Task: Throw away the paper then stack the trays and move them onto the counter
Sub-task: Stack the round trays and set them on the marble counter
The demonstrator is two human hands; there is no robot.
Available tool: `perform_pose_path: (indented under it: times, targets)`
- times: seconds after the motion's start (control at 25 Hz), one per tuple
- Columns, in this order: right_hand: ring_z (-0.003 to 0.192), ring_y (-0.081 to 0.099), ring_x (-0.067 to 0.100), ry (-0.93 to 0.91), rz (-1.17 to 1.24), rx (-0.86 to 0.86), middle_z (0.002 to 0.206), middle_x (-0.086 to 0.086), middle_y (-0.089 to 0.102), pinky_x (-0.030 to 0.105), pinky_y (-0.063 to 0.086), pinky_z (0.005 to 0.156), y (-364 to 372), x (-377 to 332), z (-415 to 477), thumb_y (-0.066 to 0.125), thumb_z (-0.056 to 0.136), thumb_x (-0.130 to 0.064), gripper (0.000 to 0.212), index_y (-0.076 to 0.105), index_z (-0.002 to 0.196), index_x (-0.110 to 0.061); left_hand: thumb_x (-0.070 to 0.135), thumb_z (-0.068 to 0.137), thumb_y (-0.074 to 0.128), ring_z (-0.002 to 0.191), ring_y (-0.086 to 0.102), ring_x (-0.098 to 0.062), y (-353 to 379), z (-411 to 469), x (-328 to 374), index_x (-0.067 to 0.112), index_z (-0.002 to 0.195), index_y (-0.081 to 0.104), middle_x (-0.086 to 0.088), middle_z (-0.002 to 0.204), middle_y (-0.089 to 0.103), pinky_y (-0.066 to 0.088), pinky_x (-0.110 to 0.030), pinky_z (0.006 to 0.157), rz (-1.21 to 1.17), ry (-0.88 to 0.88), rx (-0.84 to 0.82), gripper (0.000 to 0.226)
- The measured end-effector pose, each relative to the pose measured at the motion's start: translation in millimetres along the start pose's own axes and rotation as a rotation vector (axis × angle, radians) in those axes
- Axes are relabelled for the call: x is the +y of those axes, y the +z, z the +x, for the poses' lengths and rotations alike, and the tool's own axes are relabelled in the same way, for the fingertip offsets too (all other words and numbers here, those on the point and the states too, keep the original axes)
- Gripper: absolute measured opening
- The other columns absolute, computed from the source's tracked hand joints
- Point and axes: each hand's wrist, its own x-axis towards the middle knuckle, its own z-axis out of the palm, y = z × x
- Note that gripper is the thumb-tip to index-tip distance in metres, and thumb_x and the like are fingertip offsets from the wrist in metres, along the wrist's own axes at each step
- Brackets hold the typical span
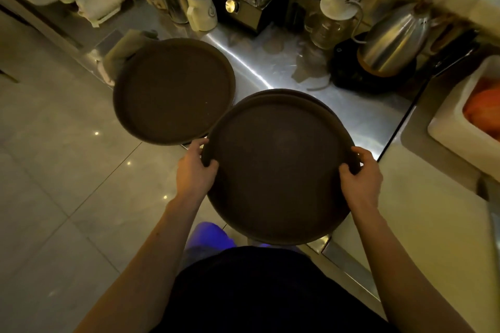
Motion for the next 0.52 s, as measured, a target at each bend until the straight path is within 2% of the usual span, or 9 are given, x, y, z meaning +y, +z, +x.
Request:
perform_pose_path:
  times: [0.2,0.28,0.36,0.52]
  targets:
    - [0.110,0.058,0.028,-0.014,-0.027,-0.047,0.125,0.008,0.061,0.040,0.047,0.093,3,0,24,0.060,0.085,-0.015,0.046,0.051,0.130,-0.020,0.015,0.084,0.062,0.096,0.065,-0.020,13,14,9,0.024,0.133,0.048,-0.007,0.122,0.066,0.056,-0.039,0.083,0.064,0.012,-0.047,0.052]
    - [0.109,0.059,0.028,0.006,-0.042,-0.037,0.125,0.009,0.061,0.039,0.046,0.092,6,-1,33,0.060,0.086,-0.016,0.046,0.050,0.131,-0.019,0.017,0.084,0.062,0.095,0.065,-0.020,19,24,11,0.025,0.133,0.047,-0.007,0.121,0.066,0.055,-0.038,0.083,0.097,0.028,-0.082,0.052]
    - [0.111,0.058,0.030,0.013,-0.071,-0.049,0.127,0.010,0.060,0.040,0.046,0.093,8,2,33,0.060,0.086,-0.016,0.047,0.049,0.132,-0.017,0.019,0.085,0.062,0.101,0.065,-0.022,23,26,12,0.026,0.135,0.044,-0.006,0.124,0.064,0.055,-0.037,0.084,0.109,0.025,-0.116,0.053]
    - [0.111,0.058,0.032,0.035,-0.108,-0.077,0.128,0.013,0.059,0.043,0.046,0.094,12,3,42,0.059,0.086,-0.016,0.050,0.047,0.134,-0.016,0.019,0.086,0.062,0.105,0.064,-0.022,32,30,14,0.025,0.140,0.039,-0.005,0.128,0.059,0.055,-0.042,0.089,0.092,0.005,-0.158,0.059]
